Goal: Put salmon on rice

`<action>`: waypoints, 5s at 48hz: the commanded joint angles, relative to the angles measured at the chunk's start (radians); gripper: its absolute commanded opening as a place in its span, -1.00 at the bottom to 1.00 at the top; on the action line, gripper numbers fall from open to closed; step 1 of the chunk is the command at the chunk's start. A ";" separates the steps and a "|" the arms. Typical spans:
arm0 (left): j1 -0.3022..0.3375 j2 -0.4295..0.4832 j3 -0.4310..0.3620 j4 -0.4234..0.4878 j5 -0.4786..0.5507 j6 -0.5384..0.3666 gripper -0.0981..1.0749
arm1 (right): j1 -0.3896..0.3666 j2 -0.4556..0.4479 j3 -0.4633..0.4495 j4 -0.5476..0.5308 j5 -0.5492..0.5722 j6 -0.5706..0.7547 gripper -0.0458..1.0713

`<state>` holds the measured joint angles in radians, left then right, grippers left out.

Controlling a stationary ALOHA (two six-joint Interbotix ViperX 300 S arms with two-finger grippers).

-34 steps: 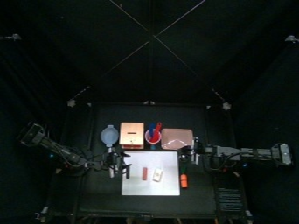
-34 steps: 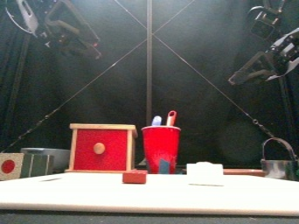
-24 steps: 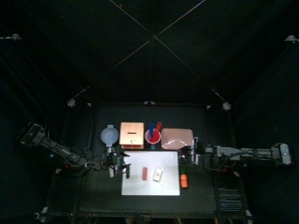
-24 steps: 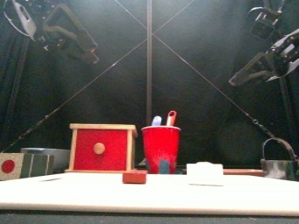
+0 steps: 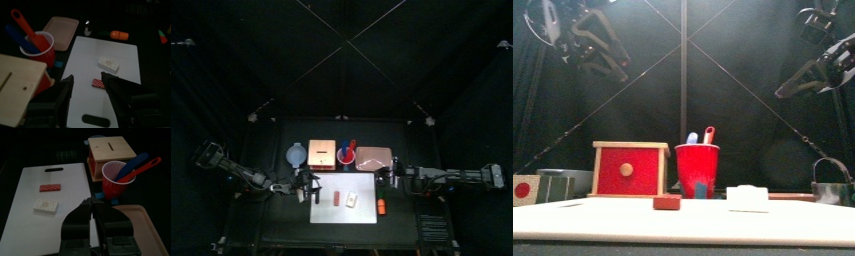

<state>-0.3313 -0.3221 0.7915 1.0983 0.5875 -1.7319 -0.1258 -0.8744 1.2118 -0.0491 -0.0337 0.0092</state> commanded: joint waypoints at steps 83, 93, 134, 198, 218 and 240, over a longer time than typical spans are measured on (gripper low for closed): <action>0.106 0.650 -0.554 -0.772 0.167 -0.120 0.60 | -0.012 0.021 0.018 -0.023 0.044 -0.002 -0.87; 0.095 0.675 -0.583 -0.818 0.178 -0.120 0.60 | -0.009 0.021 0.029 -0.017 0.044 0.000 -0.87; 0.081 0.707 -0.615 -0.888 0.255 -0.118 0.59 | -0.006 0.021 0.041 -0.015 0.044 0.000 -0.87; 0.132 0.765 -0.881 -0.928 0.319 0.245 0.31 | -0.008 0.021 0.051 -0.014 0.044 0.000 -0.87; 0.147 0.819 -0.968 -0.905 0.345 0.256 0.31 | -0.009 0.021 0.054 -0.015 0.051 0.000 -0.87; 0.146 0.833 -0.979 -0.908 0.344 0.259 0.31 | -0.008 0.021 0.055 -0.014 0.058 0.000 -0.87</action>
<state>-0.1887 0.5262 -0.1534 0.1871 0.9342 -1.4742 -0.1350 -0.8575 1.2763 -0.0644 0.0276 0.0092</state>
